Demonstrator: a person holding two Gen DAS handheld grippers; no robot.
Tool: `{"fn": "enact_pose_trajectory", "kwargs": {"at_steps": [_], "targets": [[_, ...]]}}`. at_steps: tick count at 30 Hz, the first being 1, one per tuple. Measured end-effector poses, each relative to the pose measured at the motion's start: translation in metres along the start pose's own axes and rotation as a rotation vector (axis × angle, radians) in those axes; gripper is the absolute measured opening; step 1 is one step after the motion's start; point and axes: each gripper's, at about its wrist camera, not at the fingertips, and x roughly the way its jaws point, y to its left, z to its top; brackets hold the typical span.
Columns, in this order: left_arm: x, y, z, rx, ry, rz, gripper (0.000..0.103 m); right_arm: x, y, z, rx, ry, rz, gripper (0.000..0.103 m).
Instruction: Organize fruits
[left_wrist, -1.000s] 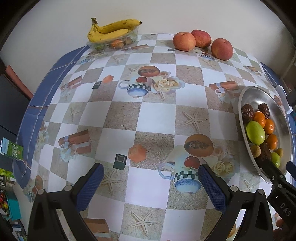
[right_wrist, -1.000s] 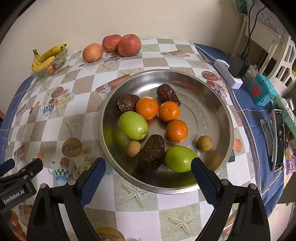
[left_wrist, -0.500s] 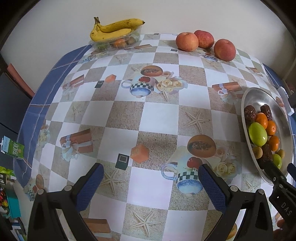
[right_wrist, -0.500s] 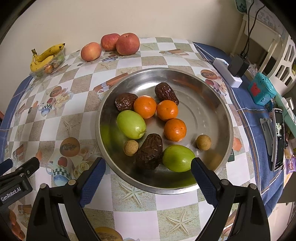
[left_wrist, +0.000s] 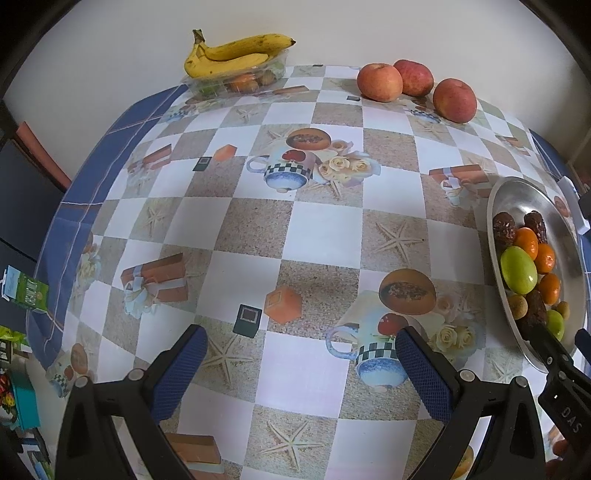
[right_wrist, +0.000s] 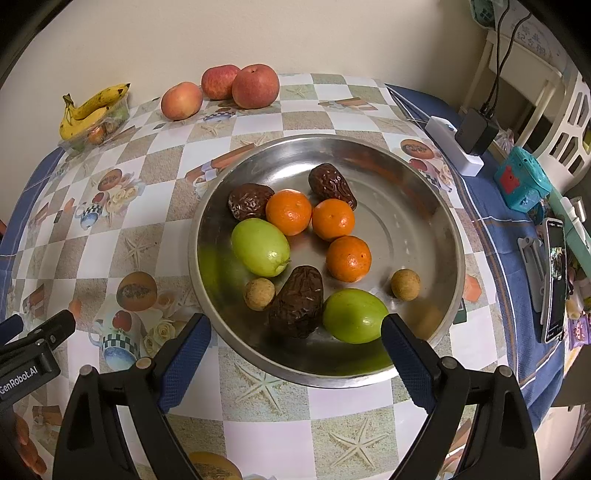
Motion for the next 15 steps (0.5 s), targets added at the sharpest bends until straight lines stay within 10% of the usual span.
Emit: {"fn": "enact_pose_trajectory", "kwargs": {"at_steps": [15], "targets": [[0.0001, 0.0028, -0.0011, -0.009, 0.002, 0.013, 0.103, -0.0003, -0.0001, 0.0000, 0.002, 0.001, 0.000, 0.094]]}}
